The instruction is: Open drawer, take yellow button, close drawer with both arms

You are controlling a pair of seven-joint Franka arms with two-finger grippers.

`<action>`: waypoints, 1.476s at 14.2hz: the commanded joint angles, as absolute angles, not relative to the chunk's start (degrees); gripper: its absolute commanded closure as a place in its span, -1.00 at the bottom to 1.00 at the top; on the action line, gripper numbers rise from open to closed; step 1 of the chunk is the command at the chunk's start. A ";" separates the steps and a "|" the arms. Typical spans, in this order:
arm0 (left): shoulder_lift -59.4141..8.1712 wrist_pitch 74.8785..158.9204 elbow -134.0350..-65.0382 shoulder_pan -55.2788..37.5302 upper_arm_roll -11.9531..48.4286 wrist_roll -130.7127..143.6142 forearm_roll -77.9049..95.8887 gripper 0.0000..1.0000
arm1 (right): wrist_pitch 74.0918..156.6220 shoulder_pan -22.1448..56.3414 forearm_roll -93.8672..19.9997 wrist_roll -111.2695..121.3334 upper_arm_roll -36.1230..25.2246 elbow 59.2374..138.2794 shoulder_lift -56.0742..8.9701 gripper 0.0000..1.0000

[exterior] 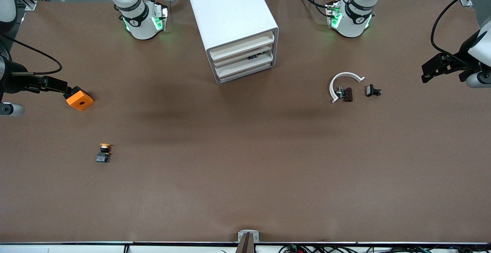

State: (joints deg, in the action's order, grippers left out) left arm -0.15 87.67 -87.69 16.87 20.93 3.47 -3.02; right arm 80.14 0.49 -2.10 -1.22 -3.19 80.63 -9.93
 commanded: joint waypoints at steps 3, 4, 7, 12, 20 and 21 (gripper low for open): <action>6.49 87.44 -95.43 4.23 10.55 8.51 1.32 -1.00 | 79.54 0.70 -1.93 -2.64 -3.16 78.75 -9.76 -1.00; 8.07 89.19 -97.71 2.65 9.50 9.13 1.32 -1.00 | 79.45 0.53 -2.19 -4.64 -3.43 78.75 -9.67 -1.00; 11.33 92.54 -102.91 -0.70 6.51 9.67 1.23 -1.00 | 75.25 0.44 -2.37 -8.79 -3.17 78.75 -9.58 -1.00; 11.52 90.62 -100.91 -0.18 6.59 7.65 -1.57 -1.00 | 75.85 0.44 -2.11 -6.16 -3.34 79.10 -4.85 -1.00; 10.12 88.42 -97.22 1.14 6.24 5.89 -2.81 -1.00 | 77.33 -1.93 -2.11 -1.41 -3.69 84.27 1.57 -1.00; 9.50 87.81 -96.08 1.23 6.24 5.80 -2.81 -1.00 | 79.69 -2.02 -2.11 -1.41 -3.60 87.25 3.06 -1.00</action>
